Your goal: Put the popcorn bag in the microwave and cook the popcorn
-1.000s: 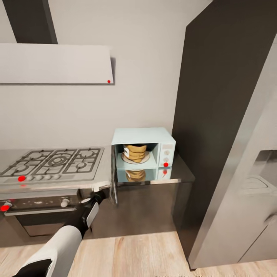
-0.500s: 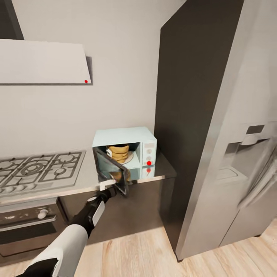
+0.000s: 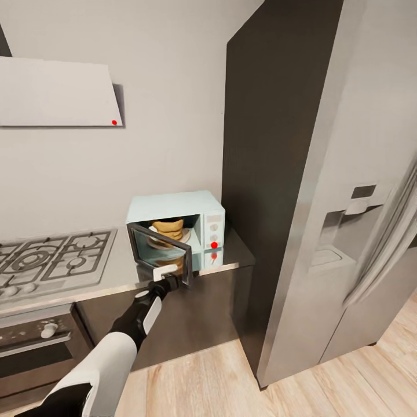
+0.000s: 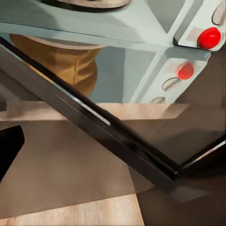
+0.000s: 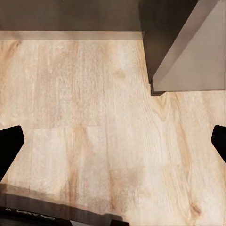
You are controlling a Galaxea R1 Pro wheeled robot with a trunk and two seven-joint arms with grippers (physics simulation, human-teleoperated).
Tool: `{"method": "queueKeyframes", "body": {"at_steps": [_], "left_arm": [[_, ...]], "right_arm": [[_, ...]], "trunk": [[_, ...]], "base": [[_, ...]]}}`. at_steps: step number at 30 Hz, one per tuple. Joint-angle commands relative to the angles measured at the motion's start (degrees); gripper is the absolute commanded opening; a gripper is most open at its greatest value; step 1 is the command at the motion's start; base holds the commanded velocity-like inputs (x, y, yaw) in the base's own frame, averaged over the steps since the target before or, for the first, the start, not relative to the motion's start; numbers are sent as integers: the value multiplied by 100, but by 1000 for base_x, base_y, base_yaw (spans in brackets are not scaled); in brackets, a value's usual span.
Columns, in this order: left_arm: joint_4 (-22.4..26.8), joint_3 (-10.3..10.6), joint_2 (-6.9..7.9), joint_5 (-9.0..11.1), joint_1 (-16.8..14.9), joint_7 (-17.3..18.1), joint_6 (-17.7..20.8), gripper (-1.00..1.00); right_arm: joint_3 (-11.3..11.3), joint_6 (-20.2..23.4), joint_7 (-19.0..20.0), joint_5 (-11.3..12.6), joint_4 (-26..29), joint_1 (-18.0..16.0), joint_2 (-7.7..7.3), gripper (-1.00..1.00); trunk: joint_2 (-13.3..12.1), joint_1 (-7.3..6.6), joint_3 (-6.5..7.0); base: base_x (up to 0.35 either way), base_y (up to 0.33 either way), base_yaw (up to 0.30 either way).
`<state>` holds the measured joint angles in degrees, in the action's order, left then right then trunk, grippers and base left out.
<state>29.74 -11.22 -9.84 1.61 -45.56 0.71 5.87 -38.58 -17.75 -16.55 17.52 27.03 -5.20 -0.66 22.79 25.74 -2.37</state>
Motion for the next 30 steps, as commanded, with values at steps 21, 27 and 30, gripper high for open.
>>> {"method": "queueKeyframes", "body": {"at_steps": [21, 27, 30], "left_arm": [[15, -38, -14, 32, -138, 1, 38, 100], [7, -30, -16, 24, -138, -1, 37, 100], [6, -30, -16, 25, -137, 1, 37, 100]], "right_arm": [[-100, -18, 416, 24, -36, 1, 24, 100], [-114, -27, 458, 23, -40, 1, 20, 100], [-108, -27, 456, 25, -40, 1, 22, 100]], "trunk": [[13, 4, -14], [13, 4, -14], [13, 4, -14]], "base": [[148, 0, 0], [91, 0, 0], [3, 0, 0]]}}
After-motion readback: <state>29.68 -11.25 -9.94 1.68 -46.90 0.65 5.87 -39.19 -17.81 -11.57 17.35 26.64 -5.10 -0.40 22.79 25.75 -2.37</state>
